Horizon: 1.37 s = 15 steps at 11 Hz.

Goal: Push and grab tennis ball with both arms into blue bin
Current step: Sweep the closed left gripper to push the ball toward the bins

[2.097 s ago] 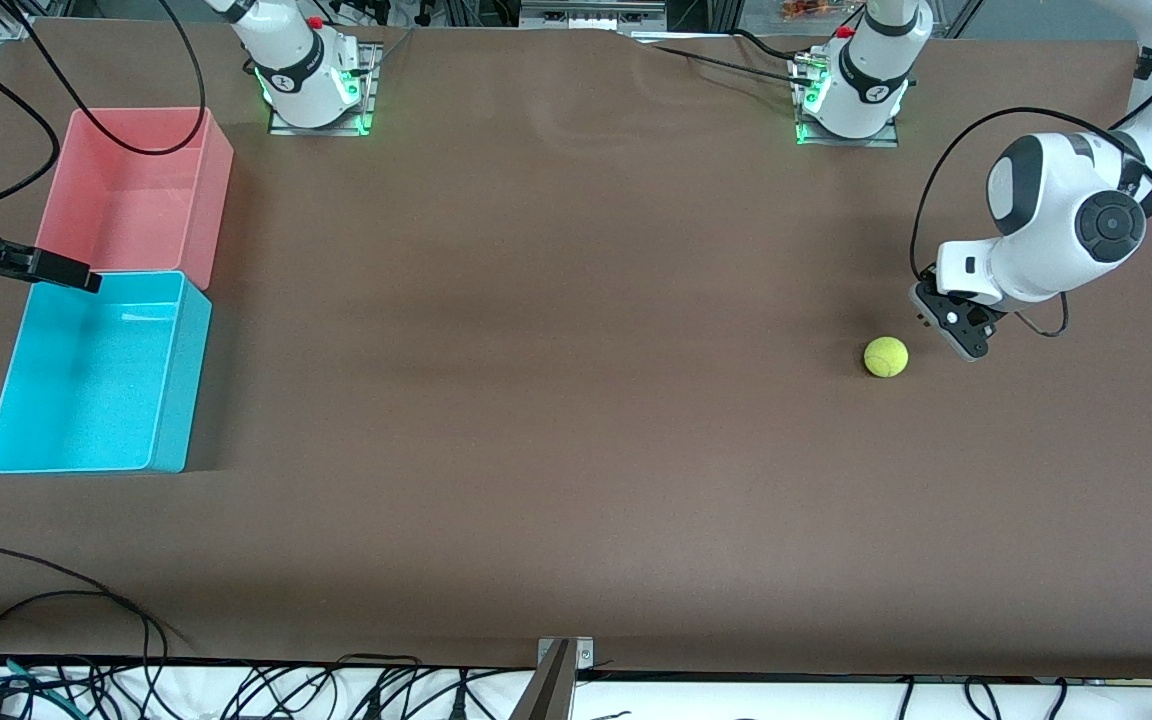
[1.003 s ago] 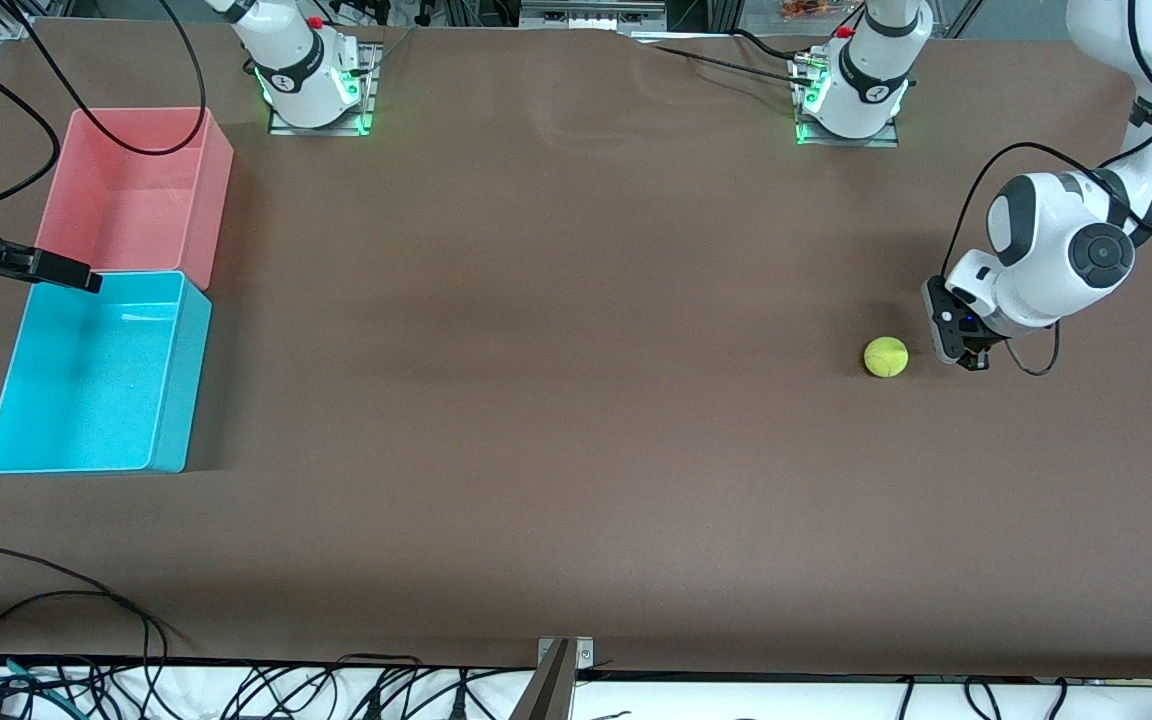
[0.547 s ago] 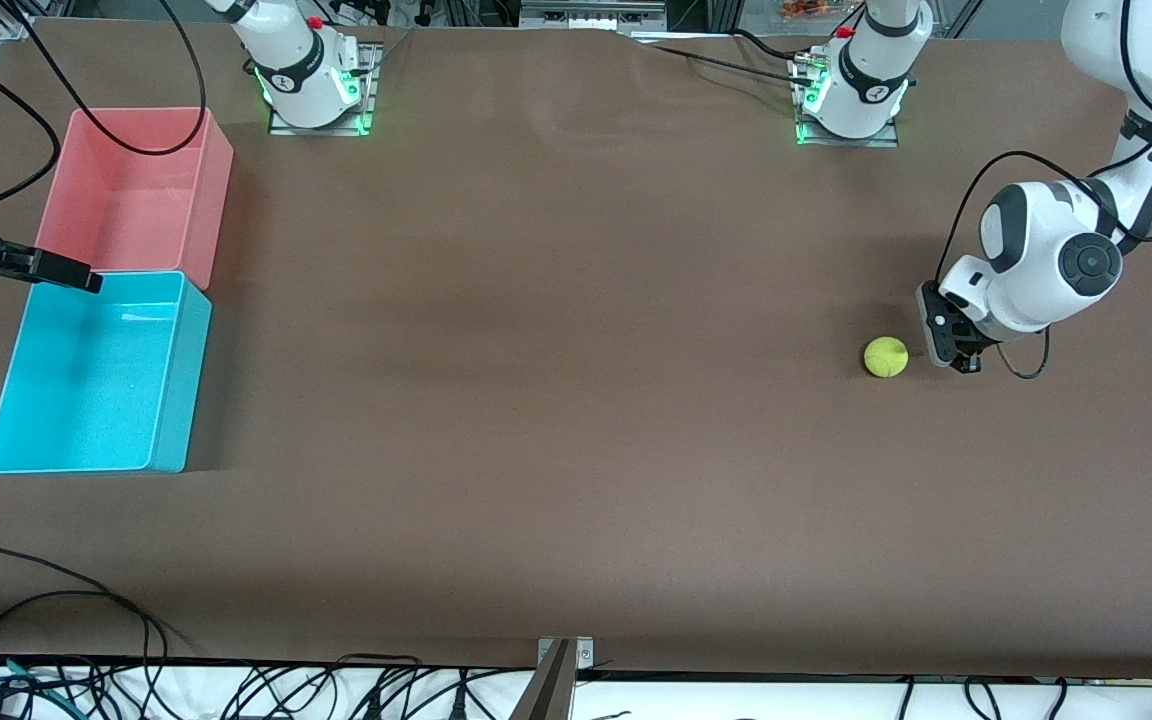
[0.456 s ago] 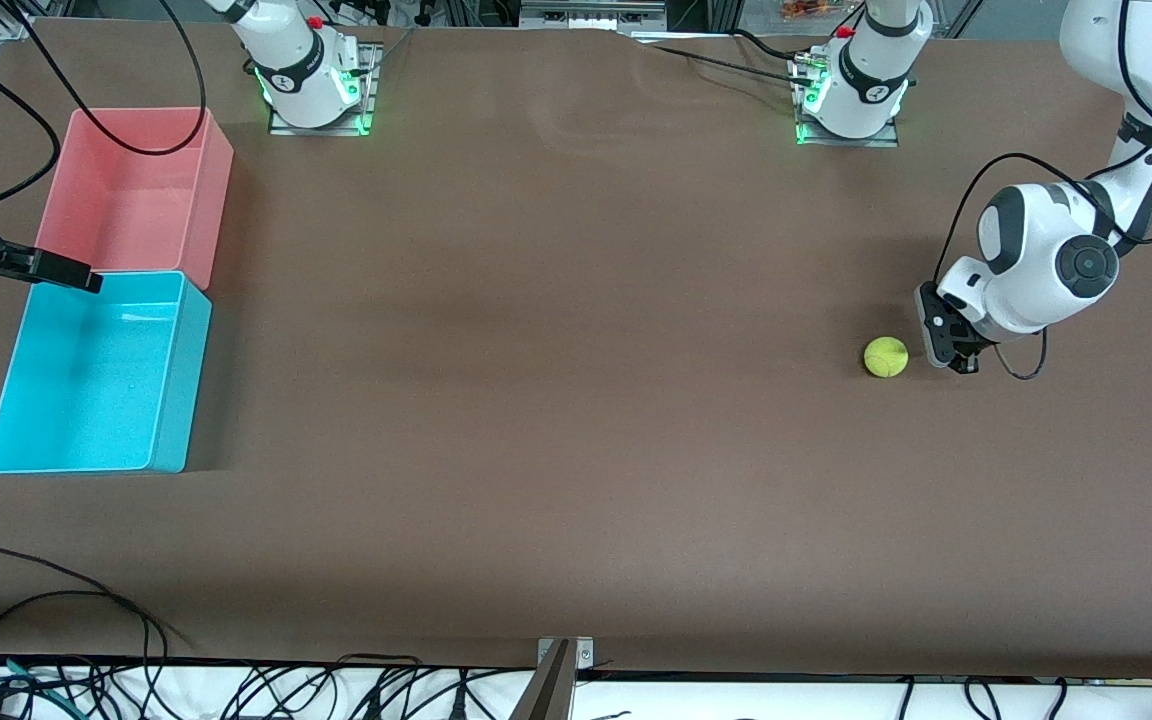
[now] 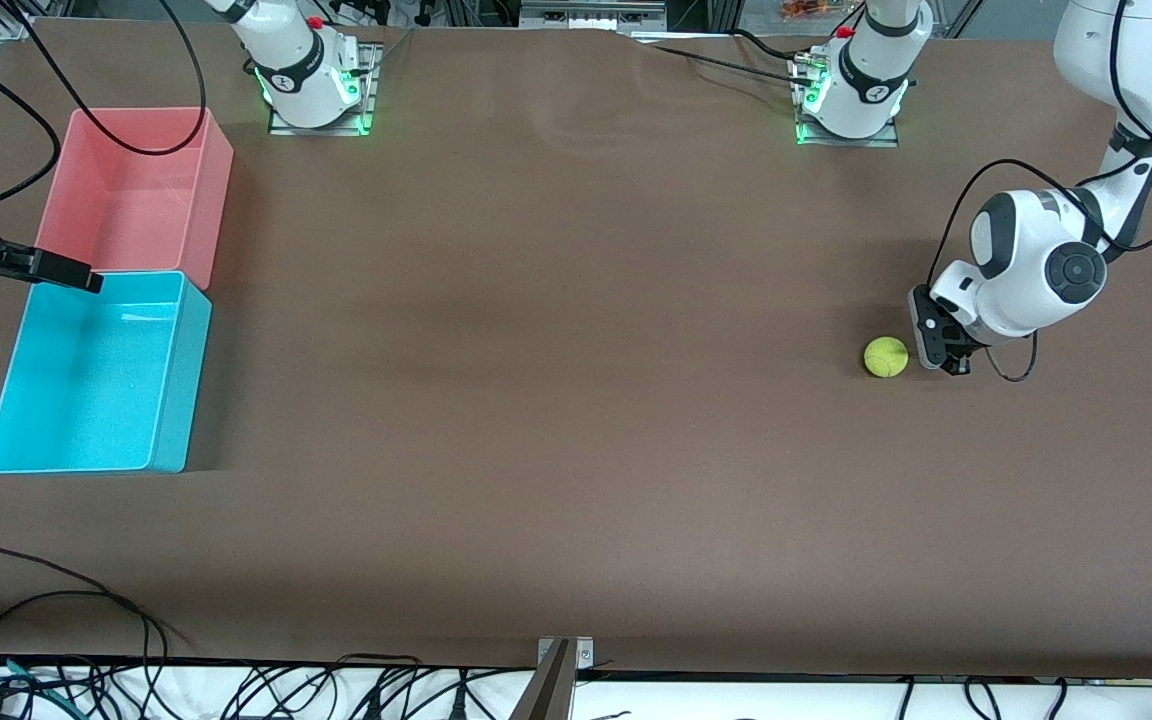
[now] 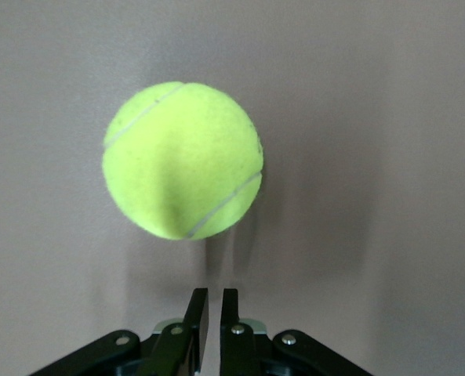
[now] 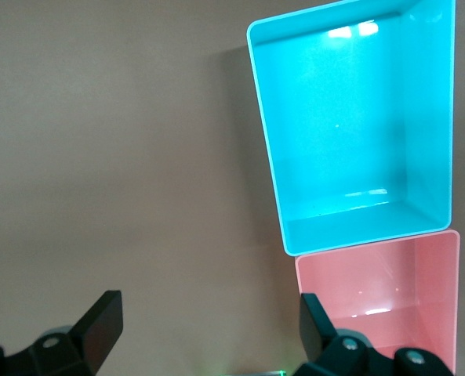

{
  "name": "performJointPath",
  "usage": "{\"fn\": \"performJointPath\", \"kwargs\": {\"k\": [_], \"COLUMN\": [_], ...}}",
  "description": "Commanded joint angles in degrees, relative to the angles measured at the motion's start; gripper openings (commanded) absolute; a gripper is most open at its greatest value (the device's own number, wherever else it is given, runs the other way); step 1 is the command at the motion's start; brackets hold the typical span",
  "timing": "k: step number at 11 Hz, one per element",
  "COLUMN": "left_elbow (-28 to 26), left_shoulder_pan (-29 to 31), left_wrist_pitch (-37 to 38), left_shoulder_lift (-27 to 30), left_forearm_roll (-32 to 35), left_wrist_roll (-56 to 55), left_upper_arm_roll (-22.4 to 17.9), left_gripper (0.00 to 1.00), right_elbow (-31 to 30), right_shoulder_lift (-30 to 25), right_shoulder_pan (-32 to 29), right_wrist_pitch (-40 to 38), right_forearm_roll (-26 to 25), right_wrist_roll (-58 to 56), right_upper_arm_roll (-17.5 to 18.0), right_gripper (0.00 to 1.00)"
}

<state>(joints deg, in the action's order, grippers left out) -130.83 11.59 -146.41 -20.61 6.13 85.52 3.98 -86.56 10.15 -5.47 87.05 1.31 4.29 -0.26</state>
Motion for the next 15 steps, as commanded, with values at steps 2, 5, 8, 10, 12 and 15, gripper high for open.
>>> {"fn": "performJointPath", "kwargs": {"k": [2,5,8,10,12,15], "left_elbow": [0.1,0.7,1.0,1.0,1.0,0.9], "left_shoulder_pan": [-1.6,-6.2,-8.3,-8.3,-8.2,-8.2], "left_wrist_pitch": [-4.0,-4.4,-4.1,-4.0,-3.9,-3.8], "left_shoulder_lift": [-2.7,-3.1,-2.6,-2.6,-2.3,-2.2], "left_forearm_roll": [-3.1,-5.9,-5.6,-5.5,-5.5,-5.5], "left_wrist_roll": [1.0,-2.9,-17.8,-17.6,-17.6,-17.6], "left_upper_arm_roll": [0.1,0.6,6.1,6.1,6.1,6.1], "left_gripper": [0.13,0.13,0.15,0.18,0.18,0.17], "right_elbow": [1.1,1.1,1.1,1.1,1.1,1.1], "right_shoulder_lift": [0.4,0.5,0.6,0.6,0.7,0.7], "right_shoulder_pan": [-0.5,-0.5,-0.5,-0.6,-1.3,-1.4], "right_wrist_pitch": [-1.0,-1.0,-1.0,-1.0,-1.0,-1.0], "right_forearm_roll": [1.2,1.2,1.8,1.9,2.2,2.2], "right_wrist_roll": [-1.0,-1.0,-1.0,-1.8,-2.2,-2.2], "right_upper_arm_roll": [0.1,0.1,0.1,0.0,0.0,0.1], "right_gripper": [1.0,1.0,1.0,1.0,1.0,1.0]}}
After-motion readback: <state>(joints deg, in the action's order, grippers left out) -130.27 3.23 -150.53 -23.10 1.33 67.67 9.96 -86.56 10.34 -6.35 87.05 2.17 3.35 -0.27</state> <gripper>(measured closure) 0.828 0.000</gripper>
